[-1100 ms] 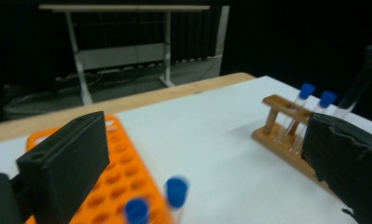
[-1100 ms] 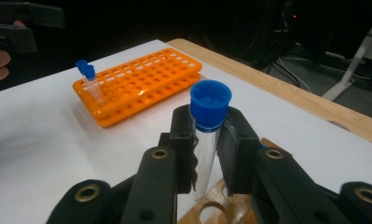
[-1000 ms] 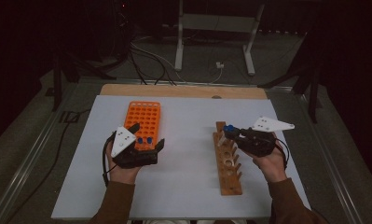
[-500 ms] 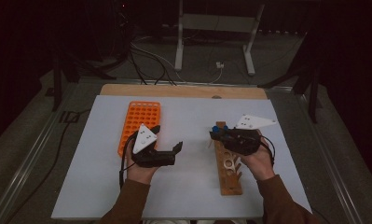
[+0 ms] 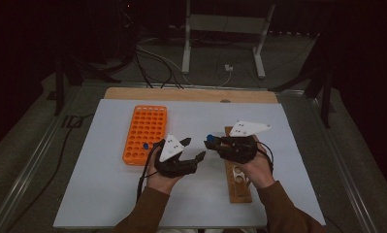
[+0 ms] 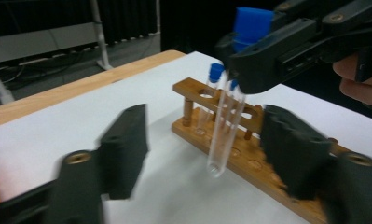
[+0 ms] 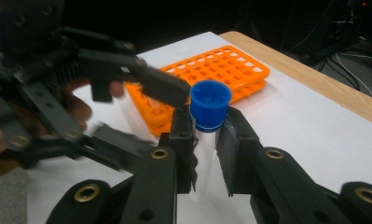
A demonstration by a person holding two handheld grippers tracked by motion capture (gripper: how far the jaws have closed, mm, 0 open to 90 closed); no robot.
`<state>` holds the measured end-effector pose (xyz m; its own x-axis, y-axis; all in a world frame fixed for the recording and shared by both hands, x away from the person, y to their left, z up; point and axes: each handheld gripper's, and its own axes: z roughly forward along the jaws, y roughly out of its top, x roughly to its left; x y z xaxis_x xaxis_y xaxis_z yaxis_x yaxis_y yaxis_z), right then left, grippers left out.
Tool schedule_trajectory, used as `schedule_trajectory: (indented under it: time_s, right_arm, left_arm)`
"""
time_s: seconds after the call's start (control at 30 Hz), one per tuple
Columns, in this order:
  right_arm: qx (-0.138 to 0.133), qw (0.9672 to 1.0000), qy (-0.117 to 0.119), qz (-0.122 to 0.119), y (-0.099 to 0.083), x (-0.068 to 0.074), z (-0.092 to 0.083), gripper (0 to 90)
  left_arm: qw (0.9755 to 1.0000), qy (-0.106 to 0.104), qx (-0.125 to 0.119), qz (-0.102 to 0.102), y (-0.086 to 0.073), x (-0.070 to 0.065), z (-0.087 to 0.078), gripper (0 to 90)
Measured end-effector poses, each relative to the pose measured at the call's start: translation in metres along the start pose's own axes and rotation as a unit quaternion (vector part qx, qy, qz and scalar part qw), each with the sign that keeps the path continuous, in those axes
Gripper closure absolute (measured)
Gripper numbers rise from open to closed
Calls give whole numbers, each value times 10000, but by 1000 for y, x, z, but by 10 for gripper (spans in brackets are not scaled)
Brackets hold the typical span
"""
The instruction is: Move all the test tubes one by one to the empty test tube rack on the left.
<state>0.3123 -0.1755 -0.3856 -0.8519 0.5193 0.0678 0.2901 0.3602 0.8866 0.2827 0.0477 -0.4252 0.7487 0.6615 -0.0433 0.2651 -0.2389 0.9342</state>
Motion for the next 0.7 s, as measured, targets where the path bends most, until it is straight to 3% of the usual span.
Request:
schedule_trajectory:
  time_s: [0.33, 0.57, 0.7]
  right_arm:
    - [32, 9999, 128, -23, 1, 4, 4, 770]
    - [61, 9998, 165, -12, 0, 4, 5, 759]
    - [-160, 9994, 234, 212, 0, -1, 0, 596]
  left_arm:
    - [9997, -188, 35, 140, -1, -6, 10, 768]
    - [9994, -269, 63, 197, -2, -5, 10, 785]
    - [9996, -220, 86, 137, -3, -2, 9, 786]
